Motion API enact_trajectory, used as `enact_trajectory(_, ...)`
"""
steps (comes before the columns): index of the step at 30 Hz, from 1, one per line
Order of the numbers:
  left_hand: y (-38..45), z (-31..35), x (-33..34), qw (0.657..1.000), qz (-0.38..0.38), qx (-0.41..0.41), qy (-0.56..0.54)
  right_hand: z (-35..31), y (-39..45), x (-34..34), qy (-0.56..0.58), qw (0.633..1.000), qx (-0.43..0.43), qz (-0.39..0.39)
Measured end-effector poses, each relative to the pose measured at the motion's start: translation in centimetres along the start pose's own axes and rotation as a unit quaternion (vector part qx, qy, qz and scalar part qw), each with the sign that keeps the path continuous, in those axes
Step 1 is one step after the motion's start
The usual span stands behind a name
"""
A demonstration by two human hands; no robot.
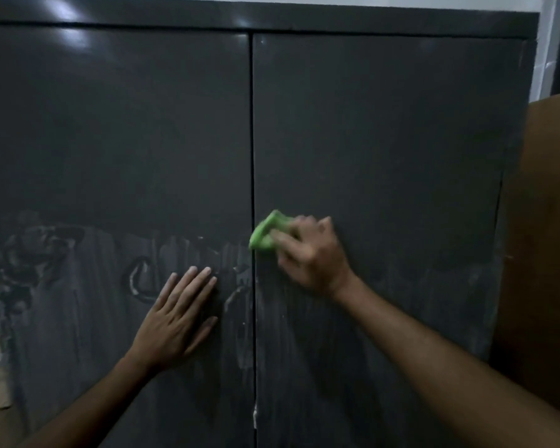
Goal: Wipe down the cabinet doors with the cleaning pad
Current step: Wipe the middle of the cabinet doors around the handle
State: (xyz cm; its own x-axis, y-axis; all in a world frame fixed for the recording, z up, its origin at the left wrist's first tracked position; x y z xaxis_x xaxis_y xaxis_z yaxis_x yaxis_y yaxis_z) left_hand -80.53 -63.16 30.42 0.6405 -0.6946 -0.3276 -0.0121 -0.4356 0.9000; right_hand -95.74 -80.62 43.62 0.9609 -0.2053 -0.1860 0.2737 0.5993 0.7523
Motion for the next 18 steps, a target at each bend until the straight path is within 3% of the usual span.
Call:
enact_trajectory(2,-0.8,-1.7,-0.2,1.000,0.001,-0.022,-0.001,3.1,1.1,-0.7,-0.010,0.981,0.182,0.073)
enact_trajectory(4,-1.4,-3.1,-0.4,0.999,-0.004,-0.034,-0.005,1.0,0.9,0.4,0.005,0.972,0.217,0.094)
enact_trajectory(7,-2.3,-4.7,-0.5,0.999,-0.016,-0.026,-0.010,-7.3,0.2,3.3,0.022,0.999,-0.035,-0.016)
enact_trajectory(9,-2.6,-5.6,-0.6,1.000,-0.020,-0.018,-0.010,-6.8,0.9,3.3,0.013,0.994,-0.097,-0.047)
enact_trajectory(10,-2.7,-5.9,-0.7,1.000,-0.020,-0.016,-0.010,-5.3,2.1,3.0,0.000,0.998,-0.061,-0.032)
enact_trajectory(13,-2.9,-6.5,-1.3,1.000,-0.010,-0.010,-0.022,-0.5,4.4,1.7,-0.012,0.982,0.175,0.069)
enact_trajectory(14,-2.9,-6.7,-1.5,1.000,-0.006,-0.008,-0.025,-1.2,4.3,2.0,-0.003,0.975,0.203,0.088)
enact_trajectory(15,-2.9,-7.1,-1.8,1.000,-0.004,-0.005,-0.029,-3.0,4.2,2.8,0.005,0.980,0.183,0.084)
enact_trajectory(18,-3.3,-8.8,-2.6,0.999,-0.007,0.008,-0.032,-11.6,3.2,5.4,0.026,0.996,-0.079,-0.041)
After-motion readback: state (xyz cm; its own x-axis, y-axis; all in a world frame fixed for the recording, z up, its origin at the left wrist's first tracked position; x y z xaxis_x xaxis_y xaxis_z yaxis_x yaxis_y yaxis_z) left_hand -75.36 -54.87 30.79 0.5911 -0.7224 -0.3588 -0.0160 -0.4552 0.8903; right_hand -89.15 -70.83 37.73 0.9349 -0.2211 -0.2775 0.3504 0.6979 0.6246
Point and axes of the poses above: each hand's wrist, its own y-axis towards the middle knuckle, its own x-axis out of the palm, z = x × y, the point moved 8 cm from there along y, towards the middle knuckle, and after that the axes turned 10 degrees about -x, right-handed, at the moved point
